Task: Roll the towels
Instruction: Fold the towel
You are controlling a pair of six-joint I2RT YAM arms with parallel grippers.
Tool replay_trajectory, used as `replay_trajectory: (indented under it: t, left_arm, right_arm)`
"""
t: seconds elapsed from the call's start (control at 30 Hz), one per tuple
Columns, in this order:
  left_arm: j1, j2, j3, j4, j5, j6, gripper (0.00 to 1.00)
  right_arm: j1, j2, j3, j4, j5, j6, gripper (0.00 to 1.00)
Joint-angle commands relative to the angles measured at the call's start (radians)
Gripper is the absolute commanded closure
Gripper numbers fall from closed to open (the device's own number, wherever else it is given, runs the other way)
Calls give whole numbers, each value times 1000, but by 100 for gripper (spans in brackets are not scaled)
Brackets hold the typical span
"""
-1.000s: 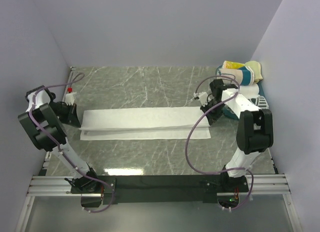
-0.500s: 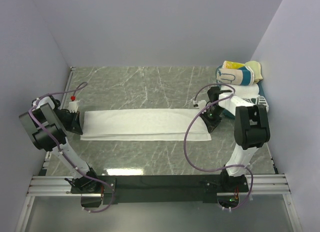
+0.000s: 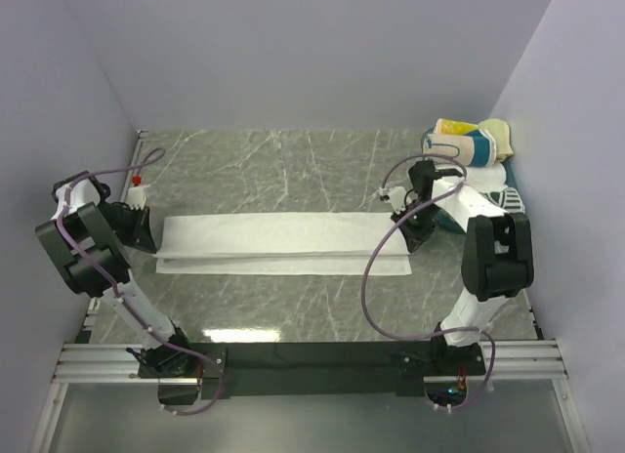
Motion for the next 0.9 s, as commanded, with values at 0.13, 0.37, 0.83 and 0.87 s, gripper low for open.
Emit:
replay_trajectory:
  t: [0.13, 0.37, 0.83, 0.87]
  left_arm:
    - [25, -92, 4, -56, -37, 80, 100]
    - [28, -52, -111, 70, -44, 31, 100]
    - [37, -41, -90, 39, -9, 36, 64]
    - [40, -43, -76, 18, 3, 48, 53]
  right_arm:
    - [-7, -85, -50, -40, 22, -28, 100]
    - [17, -39, -116, 38, 12, 15, 100]
    - [36, -68, -73, -12, -11, 7, 67]
    - [36, -84, -66, -42, -16, -1, 63]
